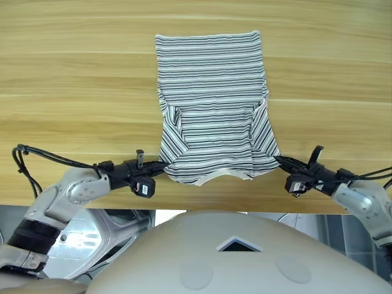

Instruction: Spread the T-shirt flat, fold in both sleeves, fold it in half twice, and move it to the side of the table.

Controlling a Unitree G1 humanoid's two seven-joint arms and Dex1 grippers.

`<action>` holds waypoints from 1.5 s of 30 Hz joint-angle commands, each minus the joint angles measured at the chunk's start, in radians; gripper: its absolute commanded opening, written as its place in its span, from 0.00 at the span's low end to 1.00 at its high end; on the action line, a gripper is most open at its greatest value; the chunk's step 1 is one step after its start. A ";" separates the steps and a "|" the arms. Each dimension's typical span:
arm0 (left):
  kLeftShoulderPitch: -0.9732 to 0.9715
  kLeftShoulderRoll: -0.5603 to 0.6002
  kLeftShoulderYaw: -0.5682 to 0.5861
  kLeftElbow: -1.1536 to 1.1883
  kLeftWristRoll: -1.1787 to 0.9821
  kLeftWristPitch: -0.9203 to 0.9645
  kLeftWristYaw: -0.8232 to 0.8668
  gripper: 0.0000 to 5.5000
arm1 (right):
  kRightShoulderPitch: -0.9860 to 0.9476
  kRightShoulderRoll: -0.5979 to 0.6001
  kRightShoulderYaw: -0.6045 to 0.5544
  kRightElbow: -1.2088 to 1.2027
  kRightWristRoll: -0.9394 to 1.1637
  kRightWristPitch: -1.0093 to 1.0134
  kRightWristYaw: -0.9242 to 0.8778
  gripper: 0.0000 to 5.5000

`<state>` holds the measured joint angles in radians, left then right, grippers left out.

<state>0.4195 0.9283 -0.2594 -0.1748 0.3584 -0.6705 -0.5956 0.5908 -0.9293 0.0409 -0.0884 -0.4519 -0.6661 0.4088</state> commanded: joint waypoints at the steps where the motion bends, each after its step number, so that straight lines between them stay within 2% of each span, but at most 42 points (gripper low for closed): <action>1: 0.131 0.013 0.073 -0.066 -0.008 0.013 0.040 0.01 | 0.146 -0.038 -0.079 -0.043 -0.001 -0.030 -0.001 0.00; 9: 0.409 -0.042 0.203 -0.210 -0.040 0.027 0.103 0.01 | 0.323 -0.023 -0.255 -0.139 0.118 -0.062 0.017 0.00; 14: 0.450 -0.058 0.252 -0.239 -0.115 0.016 0.100 0.01 | 0.324 -0.016 -0.295 -0.170 0.274 -0.073 0.062 0.00; 18: 0.240 -0.111 0.223 -0.185 -0.265 0.063 0.084 0.01 | 0.150 0.008 -0.205 -0.189 0.406 -0.003 0.108 0.00; 24: -0.055 -0.267 0.168 -0.038 -0.389 0.189 0.085 0.01 | -0.237 0.163 -0.060 -0.140 0.566 0.190 0.135 0.00; 31: -0.254 -0.391 0.165 0.136 -0.328 0.263 0.151 0.01 | -0.542 0.327 0.036 0.100 0.451 0.277 0.095 0.00; 40: -0.478 -0.474 0.189 0.362 -0.284 0.280 0.234 0.01 | -0.824 0.434 0.044 0.453 0.336 0.297 -0.025 0.00; 45: -0.578 -0.508 0.165 0.518 -0.225 0.275 0.272 0.01 | -0.937 0.477 0.064 0.645 0.272 0.269 -0.092 0.00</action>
<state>-0.1064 0.4345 -0.0730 0.2854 0.0999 -0.3965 -0.3330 -0.2916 -0.4763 0.0921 0.4873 -0.1522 -0.3876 0.3449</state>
